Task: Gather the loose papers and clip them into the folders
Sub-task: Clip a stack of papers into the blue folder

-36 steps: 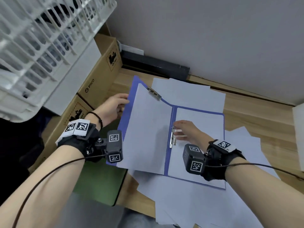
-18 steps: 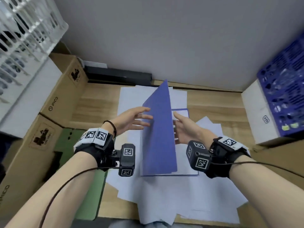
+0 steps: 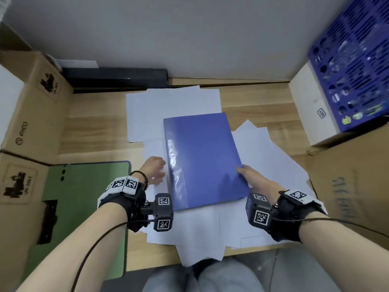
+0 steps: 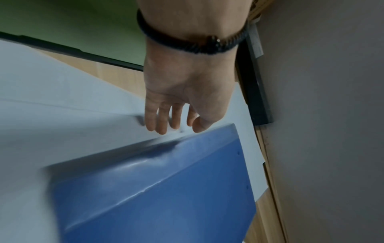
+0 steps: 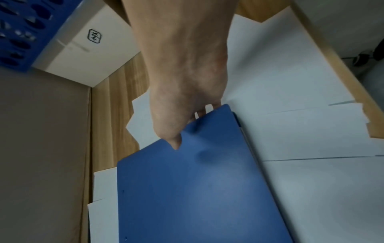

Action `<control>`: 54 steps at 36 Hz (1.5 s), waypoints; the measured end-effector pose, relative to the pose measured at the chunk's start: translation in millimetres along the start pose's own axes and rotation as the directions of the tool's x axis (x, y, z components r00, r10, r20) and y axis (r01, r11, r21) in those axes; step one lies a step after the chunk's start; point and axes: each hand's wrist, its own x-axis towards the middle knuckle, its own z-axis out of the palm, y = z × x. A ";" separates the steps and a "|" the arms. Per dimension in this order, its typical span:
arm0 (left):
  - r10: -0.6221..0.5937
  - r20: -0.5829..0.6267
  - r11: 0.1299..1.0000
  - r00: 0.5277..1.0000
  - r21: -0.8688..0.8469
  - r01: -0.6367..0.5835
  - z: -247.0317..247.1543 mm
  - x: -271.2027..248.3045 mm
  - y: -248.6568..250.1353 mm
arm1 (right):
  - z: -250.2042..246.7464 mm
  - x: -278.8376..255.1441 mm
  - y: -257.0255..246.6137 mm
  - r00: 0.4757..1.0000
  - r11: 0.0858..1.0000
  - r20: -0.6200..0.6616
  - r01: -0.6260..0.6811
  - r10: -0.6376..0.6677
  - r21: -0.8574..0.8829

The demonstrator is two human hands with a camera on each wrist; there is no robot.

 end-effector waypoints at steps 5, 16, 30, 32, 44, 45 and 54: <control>0.029 -0.008 0.999 1.000 0.024 -0.028 7.9 8.4 -5.0 | 17.5 -5.4 8.7 0.999 0.999 0.015 0.028 -0.028 0.022; 0.099 0.093 0.987 0.991 -0.132 -0.086 -2.6 11.6 -12.6 | 31.6 -26.6 13.4 0.998 0.998 0.053 -0.020 0.017 0.053; 0.314 -0.092 0.914 0.945 -0.240 -0.327 9.1 4.2 48.1 | 12.7 -32.6 -0.5 0.990 0.974 0.028 0.130 -0.138 0.186; 0.317 -0.112 0.906 0.942 -0.257 -0.335 18.3 6.6 57.0 | 2.7 -31.6 -4.0 0.986 0.952 0.006 0.161 -0.168 0.259; 0.292 0.022 0.921 0.956 -0.276 -0.274 100.6 33.3 104.7 | -64.0 -8.5 -40.4 0.990 0.822 -0.019 0.129 -0.142 0.555; 0.290 0.039 0.922 0.956 -0.278 -0.268 109.2 34.5 109.1 | -69.2 -5.1 -43.0 0.990 0.823 -0.014 0.122 -0.138 0.555; 0.276 0.182 0.937 0.944 -0.269 -0.222 206.0 54.7 133.1 | -102.6 30.1 -39.6 0.997 0.802 0.030 0.039 -0.070 0.597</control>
